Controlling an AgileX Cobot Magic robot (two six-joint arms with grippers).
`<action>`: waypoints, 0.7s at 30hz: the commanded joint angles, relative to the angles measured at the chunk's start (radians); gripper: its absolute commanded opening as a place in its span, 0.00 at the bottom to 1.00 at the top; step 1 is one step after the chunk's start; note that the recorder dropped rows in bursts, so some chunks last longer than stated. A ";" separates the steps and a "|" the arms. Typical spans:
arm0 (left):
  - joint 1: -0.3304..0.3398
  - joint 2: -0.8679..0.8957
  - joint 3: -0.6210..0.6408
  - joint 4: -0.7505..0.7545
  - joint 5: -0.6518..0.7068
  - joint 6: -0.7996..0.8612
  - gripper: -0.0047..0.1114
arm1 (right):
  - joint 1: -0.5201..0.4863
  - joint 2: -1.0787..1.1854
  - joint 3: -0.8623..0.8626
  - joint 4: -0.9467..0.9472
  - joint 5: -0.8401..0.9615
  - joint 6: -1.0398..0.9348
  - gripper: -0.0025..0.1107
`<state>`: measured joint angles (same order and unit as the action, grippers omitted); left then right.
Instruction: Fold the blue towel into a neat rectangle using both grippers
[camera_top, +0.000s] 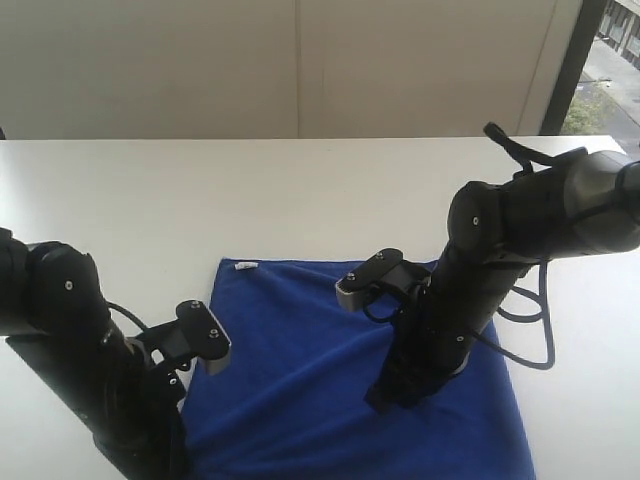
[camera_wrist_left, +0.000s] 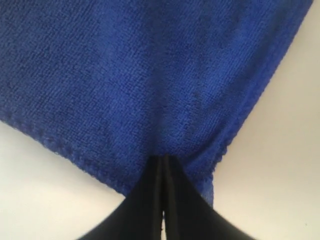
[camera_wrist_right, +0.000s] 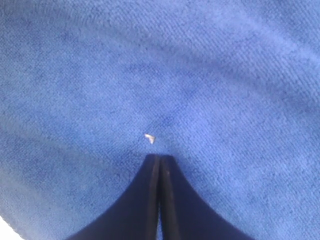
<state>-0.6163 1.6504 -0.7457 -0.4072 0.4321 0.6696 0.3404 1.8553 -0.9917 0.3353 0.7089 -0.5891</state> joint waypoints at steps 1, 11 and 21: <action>-0.005 -0.016 0.016 -0.008 0.007 -0.012 0.04 | 0.001 0.005 0.005 -0.014 0.021 -0.010 0.02; -0.005 -0.170 -0.024 -0.041 -0.106 -0.012 0.04 | 0.001 -0.182 -0.019 -0.112 -0.033 0.071 0.02; -0.087 -0.126 -0.053 -0.465 -0.144 0.315 0.04 | -0.051 -0.113 -0.212 -0.250 -0.122 0.153 0.02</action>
<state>-0.6522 1.5040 -0.7972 -0.6740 0.2714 0.8227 0.3179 1.6853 -1.1343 0.0996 0.5889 -0.4263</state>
